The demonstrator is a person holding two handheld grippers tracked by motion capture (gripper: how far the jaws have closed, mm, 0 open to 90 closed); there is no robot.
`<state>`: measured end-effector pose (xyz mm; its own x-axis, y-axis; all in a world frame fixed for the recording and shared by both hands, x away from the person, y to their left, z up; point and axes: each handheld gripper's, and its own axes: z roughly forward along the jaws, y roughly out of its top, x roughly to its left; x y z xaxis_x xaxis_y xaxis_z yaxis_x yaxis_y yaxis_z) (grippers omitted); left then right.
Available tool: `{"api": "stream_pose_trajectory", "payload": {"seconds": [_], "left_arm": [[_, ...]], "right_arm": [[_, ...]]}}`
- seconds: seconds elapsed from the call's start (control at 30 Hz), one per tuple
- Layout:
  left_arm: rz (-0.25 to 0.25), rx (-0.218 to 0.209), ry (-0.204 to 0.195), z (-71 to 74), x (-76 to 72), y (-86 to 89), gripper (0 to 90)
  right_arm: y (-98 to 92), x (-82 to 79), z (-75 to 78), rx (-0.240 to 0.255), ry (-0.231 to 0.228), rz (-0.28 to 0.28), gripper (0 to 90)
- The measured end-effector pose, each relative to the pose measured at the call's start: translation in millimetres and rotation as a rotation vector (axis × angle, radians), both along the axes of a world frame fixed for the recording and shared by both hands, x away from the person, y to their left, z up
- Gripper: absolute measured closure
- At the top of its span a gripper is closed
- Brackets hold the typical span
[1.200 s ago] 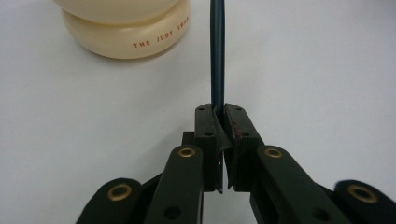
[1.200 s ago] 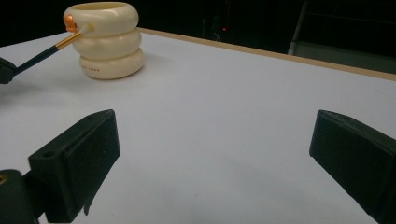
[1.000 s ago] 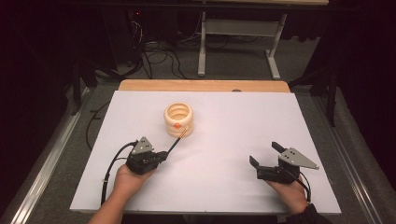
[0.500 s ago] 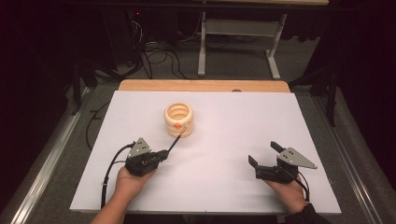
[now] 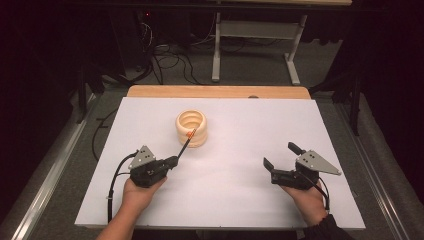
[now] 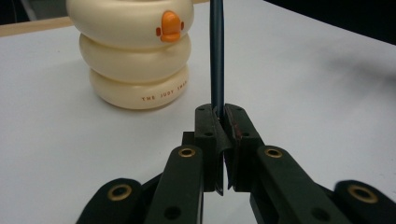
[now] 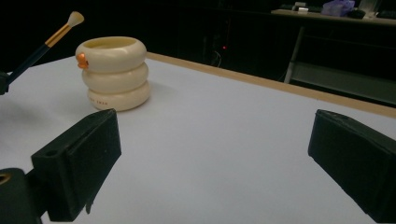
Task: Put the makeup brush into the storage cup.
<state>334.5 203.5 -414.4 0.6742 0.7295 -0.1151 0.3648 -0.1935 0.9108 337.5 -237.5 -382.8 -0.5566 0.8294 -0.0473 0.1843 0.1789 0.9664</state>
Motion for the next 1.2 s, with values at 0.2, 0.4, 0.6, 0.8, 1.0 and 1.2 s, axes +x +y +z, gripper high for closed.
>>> {"api": "stream_pose_trajectory", "payload": {"seconds": [0.2,0.4,0.6,0.8,1.0,1.2], "left_arm": [[-0.003,-0.002,-0.013,5.8,1.3,-1.7,84.9],[-0.018,-0.001,-0.048,18.7,2.6,-10.8,84.9],[-0.027,-0.019,-0.075,28.2,8.3,-18.9,84.9],[-0.045,-0.033,-0.1,37.9,13.7,-30.6,84.9],[-0.07,-0.033,-0.103,38.2,18.9,-45.1,84.9],[-0.084,-0.06,-0.107,36.7,21.3,-61.2,84.9]], "right_arm": [[4.8,5.2,12.8,-0.001,-0.014,-0.019,2.2],[14.3,13.0,19.8,-0.017,-0.018,-0.02,2.2],[24.8,18.3,26.0,-0.026,-0.019,-0.014,2.2],[35.3,23.9,32.7,-0.034,-0.042,0.006,5.8],[41.0,26.7,28.7,-0.022,-0.017,0.028,6.2],[42.9,27.3,17.1,-0.014,0.012,0.042,6.6]]}}
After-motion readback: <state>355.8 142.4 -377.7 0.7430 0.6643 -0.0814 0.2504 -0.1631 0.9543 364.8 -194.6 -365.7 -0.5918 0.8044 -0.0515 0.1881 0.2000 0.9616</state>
